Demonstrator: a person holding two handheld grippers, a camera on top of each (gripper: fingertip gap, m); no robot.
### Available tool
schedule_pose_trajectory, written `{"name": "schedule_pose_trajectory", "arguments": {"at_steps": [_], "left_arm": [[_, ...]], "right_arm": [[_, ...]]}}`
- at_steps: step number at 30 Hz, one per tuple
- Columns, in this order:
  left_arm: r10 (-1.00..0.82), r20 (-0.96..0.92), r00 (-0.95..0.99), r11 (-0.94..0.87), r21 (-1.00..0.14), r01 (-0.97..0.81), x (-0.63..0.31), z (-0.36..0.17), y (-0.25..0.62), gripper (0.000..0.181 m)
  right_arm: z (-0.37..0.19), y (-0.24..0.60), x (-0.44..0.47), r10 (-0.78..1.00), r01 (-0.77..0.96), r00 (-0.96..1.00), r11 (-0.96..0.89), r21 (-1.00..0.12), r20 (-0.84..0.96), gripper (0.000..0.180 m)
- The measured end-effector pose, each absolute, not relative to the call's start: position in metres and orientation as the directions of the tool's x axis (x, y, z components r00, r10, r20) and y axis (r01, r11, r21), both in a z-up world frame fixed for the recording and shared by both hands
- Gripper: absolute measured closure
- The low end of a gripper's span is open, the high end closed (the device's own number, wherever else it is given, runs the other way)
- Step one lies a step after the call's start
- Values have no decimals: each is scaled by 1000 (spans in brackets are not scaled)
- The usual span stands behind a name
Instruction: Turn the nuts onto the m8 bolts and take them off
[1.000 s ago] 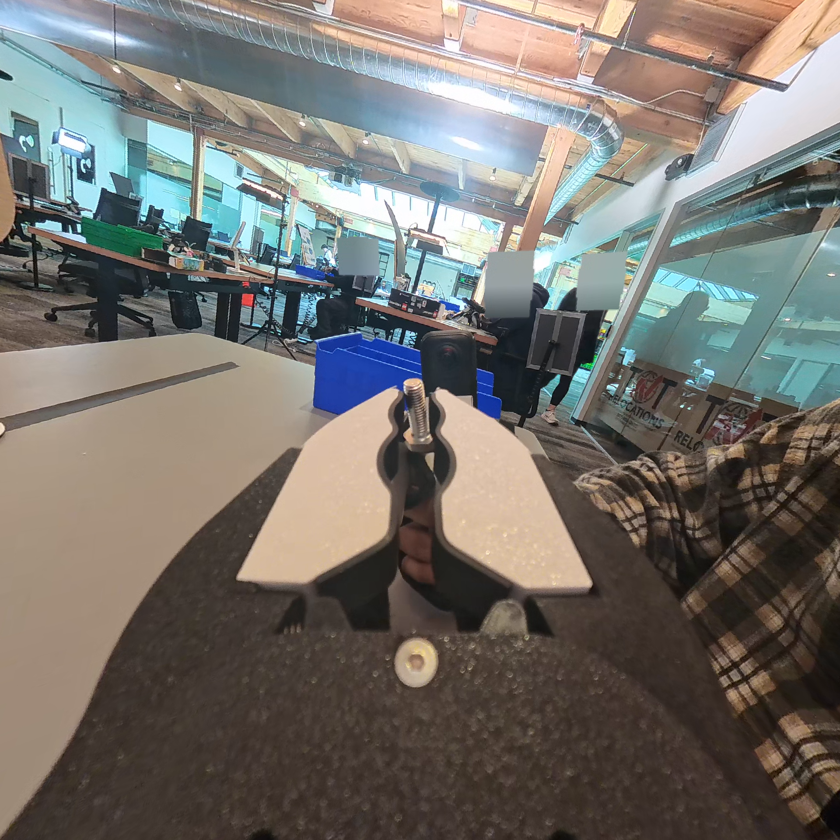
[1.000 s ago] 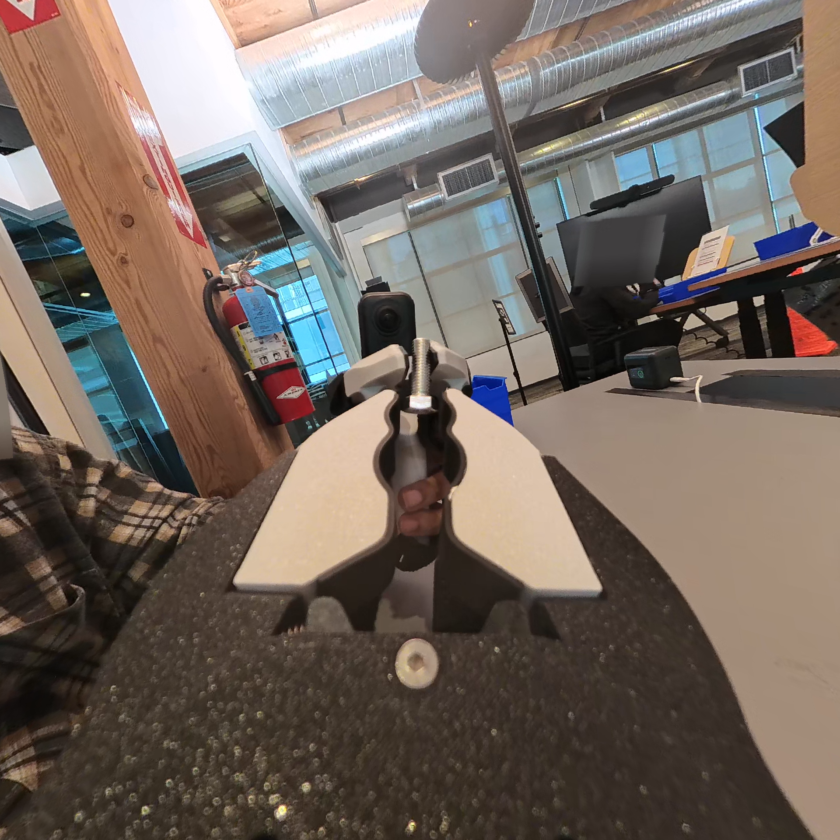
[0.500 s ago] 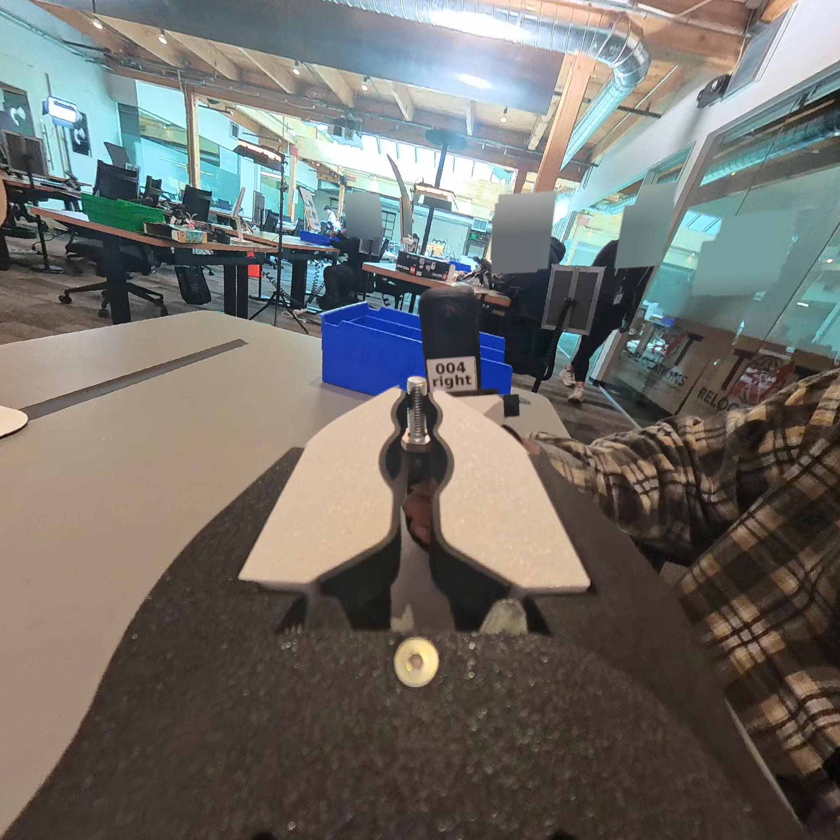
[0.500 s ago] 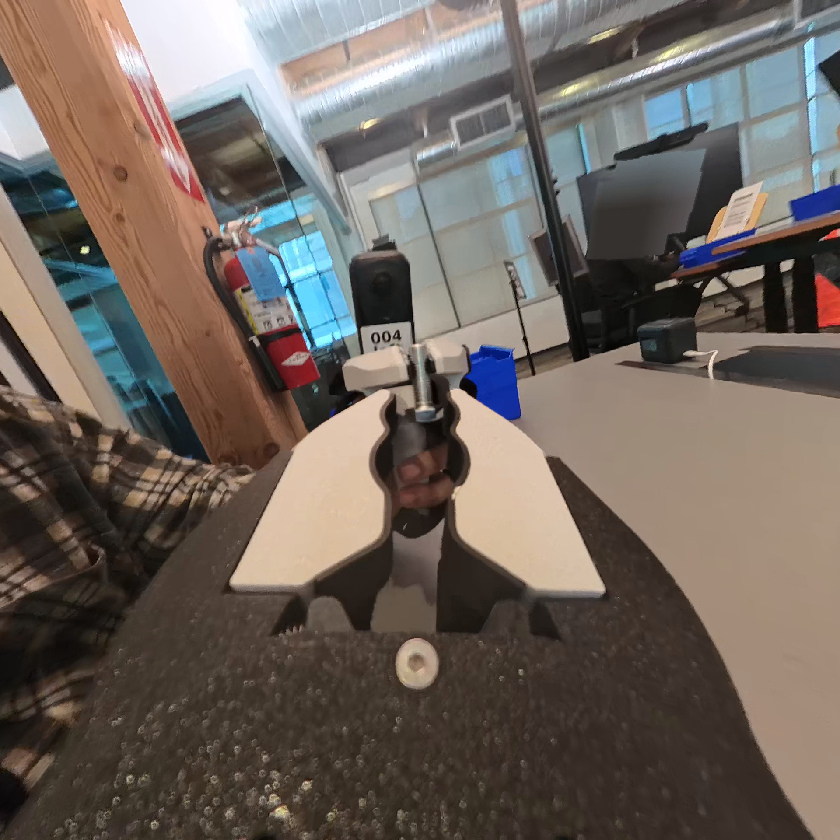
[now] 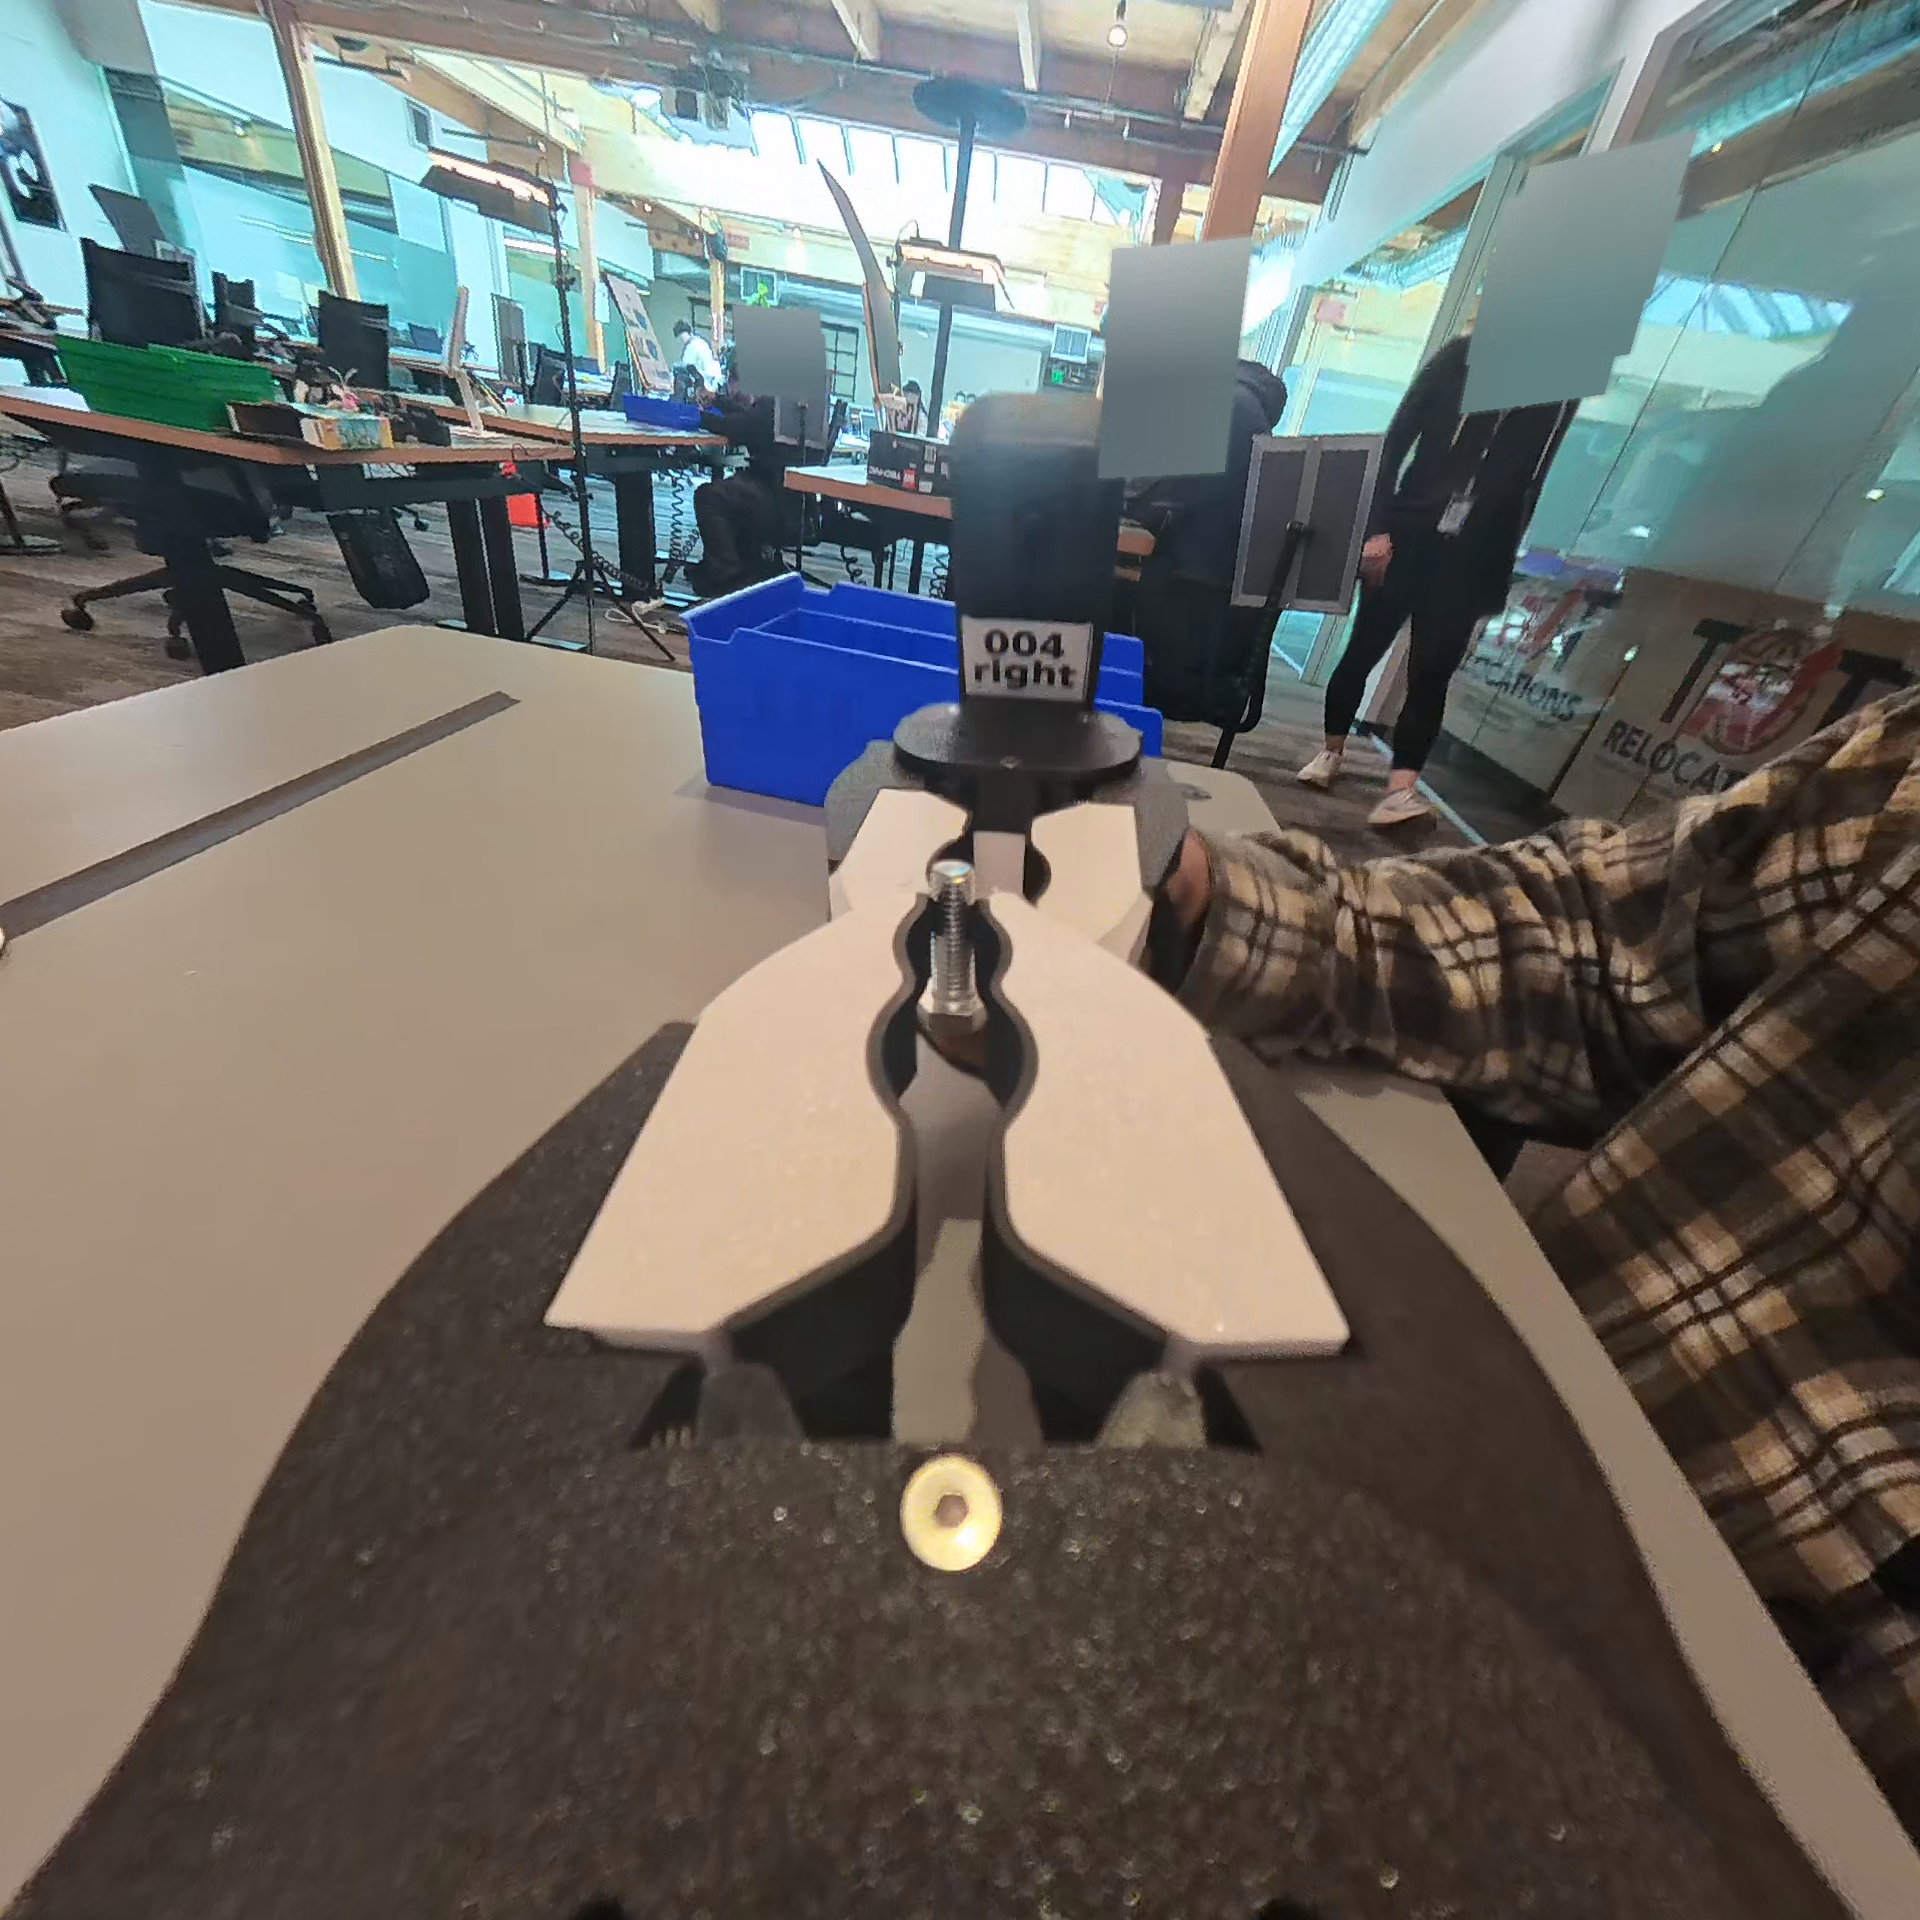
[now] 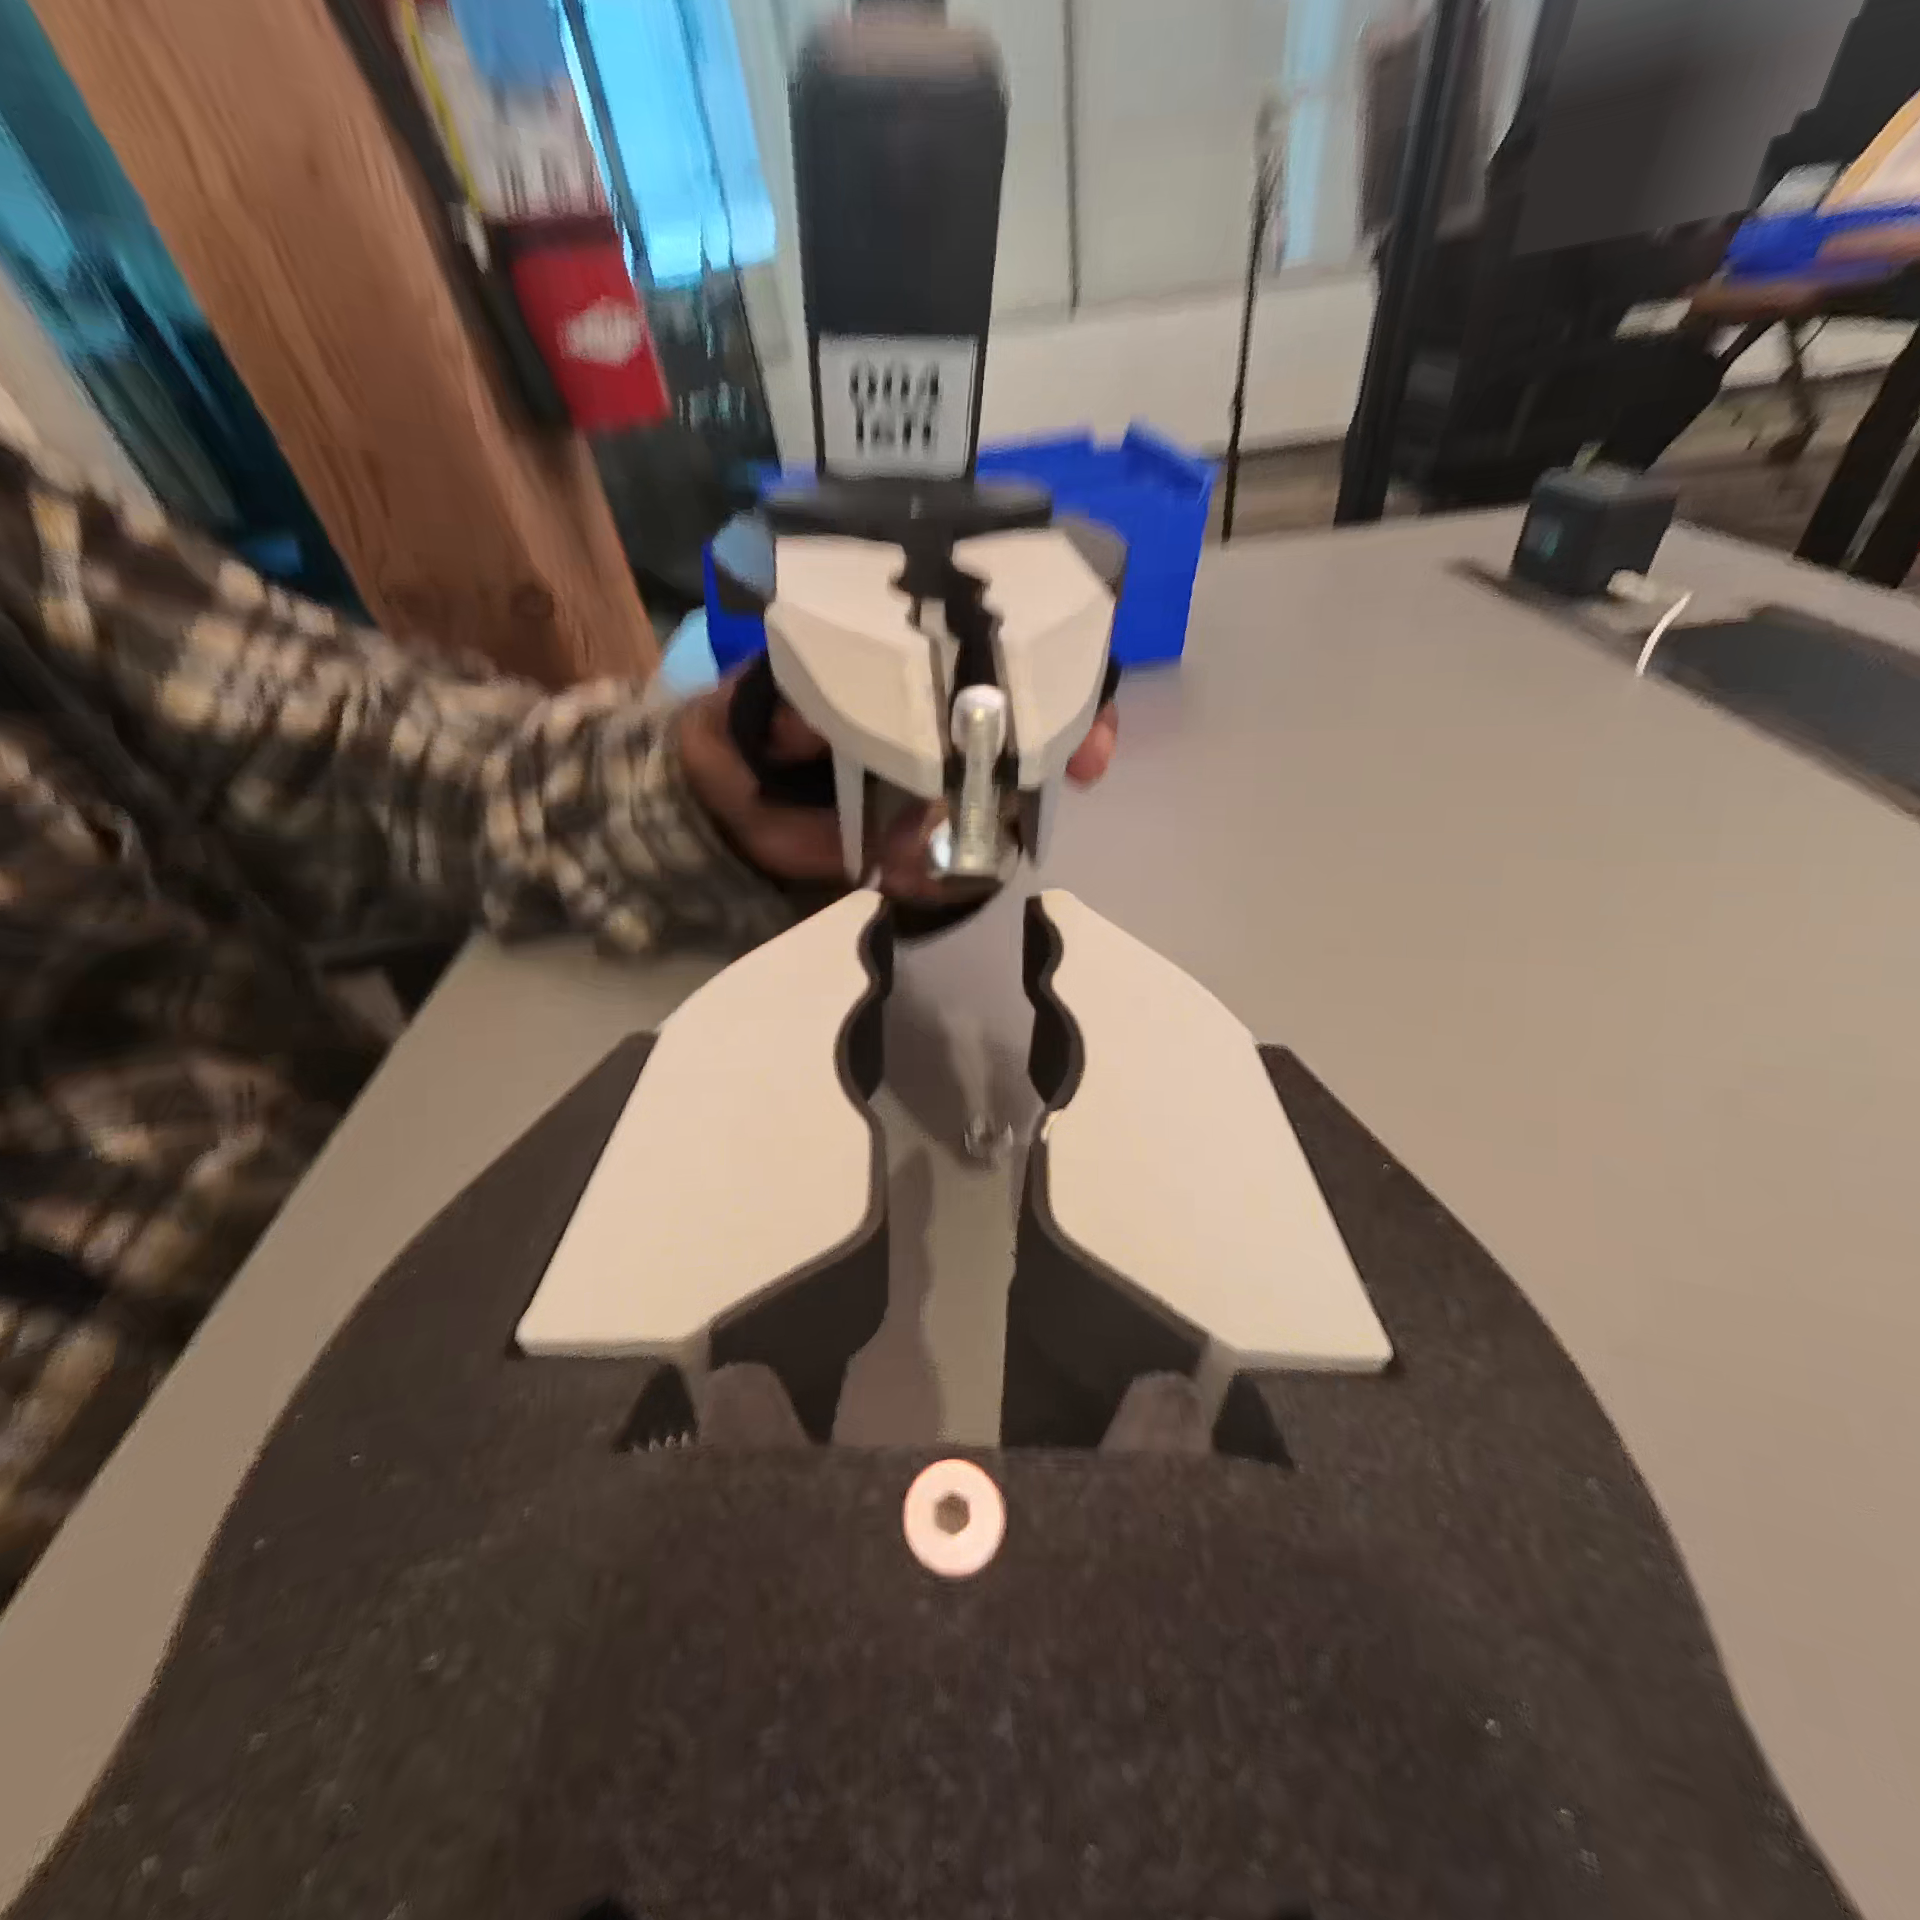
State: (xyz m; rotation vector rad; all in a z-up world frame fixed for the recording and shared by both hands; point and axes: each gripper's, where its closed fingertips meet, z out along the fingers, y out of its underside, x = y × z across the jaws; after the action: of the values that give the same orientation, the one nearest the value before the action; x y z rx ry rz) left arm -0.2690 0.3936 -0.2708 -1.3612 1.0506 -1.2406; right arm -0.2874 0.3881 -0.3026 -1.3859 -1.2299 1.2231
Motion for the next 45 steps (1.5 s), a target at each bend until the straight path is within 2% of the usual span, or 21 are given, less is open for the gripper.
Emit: {"name": "schedule_pose_trajectory", "arguments": {"at_steps": [4,10,14,19,23,27,31,38,45], "left_arm": [[-987,76,140,-90,-992,-93,-269,-294,402,174],[-981,-9,192,-51,-952,-303,-269,-339,421,174],[-972,-60,228,-46,-900,-434,-272,-357,429,174],[-967,-76,243,-108,-742,-661,-283,-388,437,174],[-969,-35,245,-172,-616,-769,-287,-405,438,174],[-964,-23,264,-205,-564,-800,-289,-411,441,174],[-964,-16,267,-212,-563,-799,-290,-412,442,174],[-959,-24,281,-210,-603,-769,-292,-404,445,171],[-956,-12,292,-208,-675,-708,-322,-375,433,160]], "right_arm": [[-309,397,-265,994,187,36,-112,-976,-107,155],[-298,414,-242,987,117,87,-146,-982,-137,155],[-306,414,-243,986,150,88,-156,-976,-144,155],[-313,413,-245,985,179,77,-164,-970,-152,155],[-315,413,-245,985,184,77,-167,-969,-155,155],[-315,413,-245,985,188,75,-166,-968,-154,155],[-317,411,-246,987,204,67,-158,-966,-147,155],[-317,409,-247,989,209,60,-148,-967,-138,155],[-312,411,-244,989,188,64,-146,-971,-136,155]]}}
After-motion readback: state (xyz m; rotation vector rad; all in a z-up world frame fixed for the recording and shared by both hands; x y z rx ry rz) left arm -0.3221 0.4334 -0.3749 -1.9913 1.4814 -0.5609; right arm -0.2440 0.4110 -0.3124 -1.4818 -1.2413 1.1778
